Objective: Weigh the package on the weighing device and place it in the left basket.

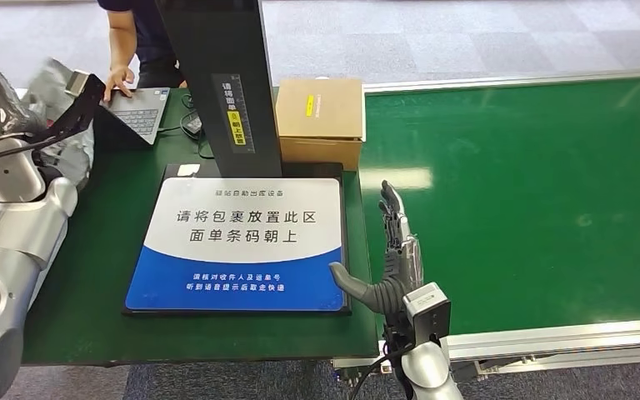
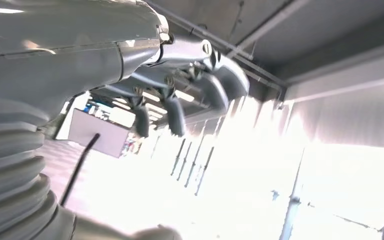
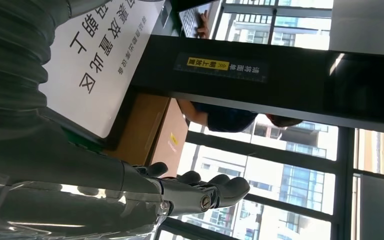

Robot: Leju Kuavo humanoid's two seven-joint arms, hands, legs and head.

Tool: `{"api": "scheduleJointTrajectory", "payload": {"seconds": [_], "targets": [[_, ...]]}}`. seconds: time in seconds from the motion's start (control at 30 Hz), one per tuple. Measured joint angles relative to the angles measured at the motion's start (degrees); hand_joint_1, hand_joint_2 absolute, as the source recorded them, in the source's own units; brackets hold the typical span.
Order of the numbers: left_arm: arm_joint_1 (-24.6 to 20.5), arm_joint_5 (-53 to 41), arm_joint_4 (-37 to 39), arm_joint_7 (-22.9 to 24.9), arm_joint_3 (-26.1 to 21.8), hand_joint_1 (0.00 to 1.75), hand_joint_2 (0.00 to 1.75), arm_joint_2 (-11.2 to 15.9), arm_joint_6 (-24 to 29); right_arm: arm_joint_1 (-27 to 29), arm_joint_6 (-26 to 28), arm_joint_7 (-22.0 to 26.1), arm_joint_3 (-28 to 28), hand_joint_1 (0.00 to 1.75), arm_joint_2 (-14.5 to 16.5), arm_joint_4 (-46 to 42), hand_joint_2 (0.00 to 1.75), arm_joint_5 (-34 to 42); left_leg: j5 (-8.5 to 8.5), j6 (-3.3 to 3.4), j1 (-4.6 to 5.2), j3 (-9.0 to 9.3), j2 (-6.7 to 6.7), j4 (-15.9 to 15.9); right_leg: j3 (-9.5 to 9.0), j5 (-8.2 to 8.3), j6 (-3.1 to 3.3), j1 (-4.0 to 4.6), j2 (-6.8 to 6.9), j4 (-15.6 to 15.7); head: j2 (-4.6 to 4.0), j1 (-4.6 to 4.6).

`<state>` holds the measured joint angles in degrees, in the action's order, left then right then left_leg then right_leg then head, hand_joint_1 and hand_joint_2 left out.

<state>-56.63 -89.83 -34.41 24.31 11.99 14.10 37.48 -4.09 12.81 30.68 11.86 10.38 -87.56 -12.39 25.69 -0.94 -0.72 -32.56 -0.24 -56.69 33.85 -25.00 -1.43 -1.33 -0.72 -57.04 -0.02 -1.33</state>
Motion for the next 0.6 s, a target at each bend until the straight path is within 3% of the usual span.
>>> {"api": "scheduleJointTrajectory", "payload": {"seconds": [0.4,0.6], "targets": [[-2.88,0.00,8.42,-2.15,0.00,0.00,1.75,-0.04,-0.84,0.21,0.91,-0.14,0.01,0.00,0.00,0.00,1.75,0.04,0.00,0.00,0.00,-0.01,-0.01,-0.01,0.01,0.00,0.00,-0.01,0.01,0.00,0.00,0.00],[-1.95,1.66,6.47,-9.27,-1.88,0.00,1.75,-1.76,1.40,0.57,1.07,-0.21,0.01,0.00,0.00,-0.01,1.75,0.02,0.00,0.00,0.01,0.00,-0.01,-0.01,0.00,0.00,0.00,-0.01,0.01,0.01,0.00,0.01]]}}
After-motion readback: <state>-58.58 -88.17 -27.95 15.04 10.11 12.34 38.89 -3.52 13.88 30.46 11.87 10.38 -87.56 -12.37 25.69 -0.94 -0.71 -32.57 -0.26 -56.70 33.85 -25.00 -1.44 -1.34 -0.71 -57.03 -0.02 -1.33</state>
